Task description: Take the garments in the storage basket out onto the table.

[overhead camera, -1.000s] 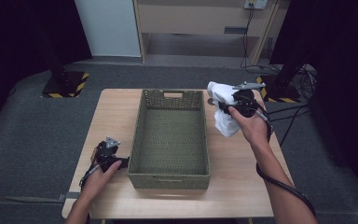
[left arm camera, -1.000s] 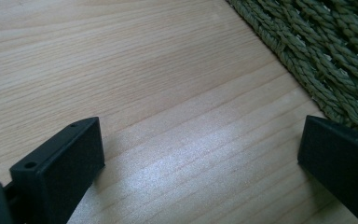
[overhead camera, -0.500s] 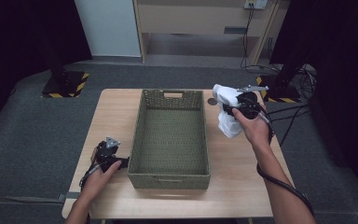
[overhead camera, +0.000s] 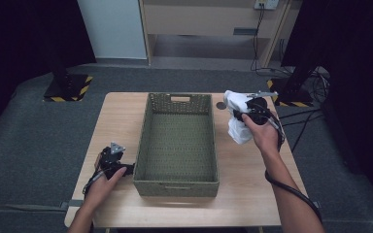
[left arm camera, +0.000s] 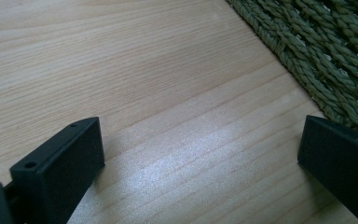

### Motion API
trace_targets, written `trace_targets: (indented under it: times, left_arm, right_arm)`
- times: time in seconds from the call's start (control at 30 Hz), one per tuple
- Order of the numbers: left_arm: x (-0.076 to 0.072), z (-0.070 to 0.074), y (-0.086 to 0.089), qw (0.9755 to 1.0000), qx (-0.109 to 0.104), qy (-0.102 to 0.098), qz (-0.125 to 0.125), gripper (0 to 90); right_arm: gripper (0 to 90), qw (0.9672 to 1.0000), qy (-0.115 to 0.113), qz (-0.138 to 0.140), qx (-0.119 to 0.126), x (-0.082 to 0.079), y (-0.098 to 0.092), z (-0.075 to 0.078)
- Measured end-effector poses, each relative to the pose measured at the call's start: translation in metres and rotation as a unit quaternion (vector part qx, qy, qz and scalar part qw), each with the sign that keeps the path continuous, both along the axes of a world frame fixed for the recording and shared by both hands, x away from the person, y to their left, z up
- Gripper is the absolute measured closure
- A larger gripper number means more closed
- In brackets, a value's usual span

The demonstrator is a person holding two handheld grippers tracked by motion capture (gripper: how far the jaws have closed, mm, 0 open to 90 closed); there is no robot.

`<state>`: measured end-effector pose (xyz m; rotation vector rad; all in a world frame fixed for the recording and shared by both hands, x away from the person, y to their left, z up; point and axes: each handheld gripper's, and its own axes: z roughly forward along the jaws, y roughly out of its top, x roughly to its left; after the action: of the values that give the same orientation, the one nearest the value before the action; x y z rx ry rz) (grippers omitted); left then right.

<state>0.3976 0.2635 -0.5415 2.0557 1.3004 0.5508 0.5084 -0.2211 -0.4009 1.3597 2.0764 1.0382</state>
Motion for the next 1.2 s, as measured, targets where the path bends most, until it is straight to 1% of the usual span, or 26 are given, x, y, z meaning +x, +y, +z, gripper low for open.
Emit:
trace_targets:
  times: [0.23, 0.27, 0.3, 0.53, 0.57, 0.63, 0.8, 0.83, 0.9, 1.2]
  left_arm:
    - [0.0, 0.0, 0.0, 1.0, 0.0, 0.0, 0.0, 0.0]
    - [0.0, 0.0, 0.0, 1.0, 0.0, 0.0, 0.0, 0.0]
    - [0.0, 0.0, 0.0, 1.0, 0.0, 0.0, 0.0, 0.0]
    - [0.0, 0.0, 0.0, 1.0, 0.0, 0.0, 0.0, 0.0]
    - [0.0, 0.0, 0.0, 1.0, 0.0, 0.0, 0.0, 0.0]
    - [0.0, 0.0, 0.0, 1.0, 0.0, 0.0, 0.0, 0.0]
    - [0.0, 0.0, 0.0, 1.0, 0.0, 0.0, 0.0, 0.0]
    - [0.0, 0.0, 0.0, 1.0, 0.0, 0.0, 0.0, 0.0]
    - [0.0, 0.0, 0.0, 1.0, 0.0, 0.0, 0.0, 0.0]
    - [0.0, 0.0, 0.0, 1.0, 0.0, 0.0, 0.0, 0.0]
  right_arm:
    - [52.6, 1.0, 0.008, -0.005, -0.002, 0.003, 0.0, -0.011]
    - [52.6, 0.9999, 0.012, -0.008, -0.001, 0.005, 0.0, -0.015]
    - [52.6, 0.9999, 0.012, -0.008, -0.001, 0.005, 0.0, -0.015]
    - [52.6, 0.9997, 0.018, -0.015, -0.003, 0.009, 0.0, -0.029]
    - [52.6, 0.9997, 0.018, -0.015, -0.003, 0.009, 0.0, -0.029]
    - [52.6, 0.9996, 0.019, -0.018, -0.004, 0.011, 0.0, -0.035]
    - [52.7, 0.9995, 0.022, -0.022, -0.004, 0.014, -0.001, -0.043]
    - [52.6, 0.9994, 0.023, -0.025, -0.004, 0.016, -0.002, -0.047]
    - [52.7, 0.9994, 0.023, -0.026, -0.003, 0.016, -0.003, -0.048]
    - [52.6, 0.999, 0.033, -0.03, -0.003, 0.021, -0.005, -0.064]
